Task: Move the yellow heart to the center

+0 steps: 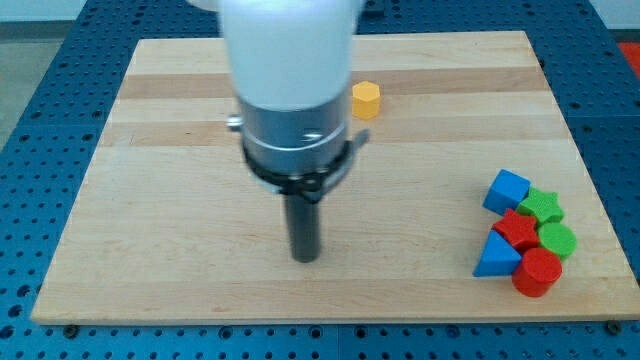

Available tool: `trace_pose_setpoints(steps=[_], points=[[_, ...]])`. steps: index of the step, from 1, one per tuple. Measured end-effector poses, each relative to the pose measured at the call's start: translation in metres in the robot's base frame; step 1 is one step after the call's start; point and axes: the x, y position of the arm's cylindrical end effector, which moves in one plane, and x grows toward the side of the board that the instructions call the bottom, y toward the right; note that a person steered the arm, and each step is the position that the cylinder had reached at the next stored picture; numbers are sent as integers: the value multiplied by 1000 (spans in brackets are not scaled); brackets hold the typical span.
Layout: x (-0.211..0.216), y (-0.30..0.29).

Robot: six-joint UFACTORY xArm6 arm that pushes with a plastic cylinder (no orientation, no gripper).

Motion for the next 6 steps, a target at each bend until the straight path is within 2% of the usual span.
trace_pose_setpoints(steps=[2,4,5,6], points=[[-10,-95],[-123,-144],[-201,-138],[-206,-99]])
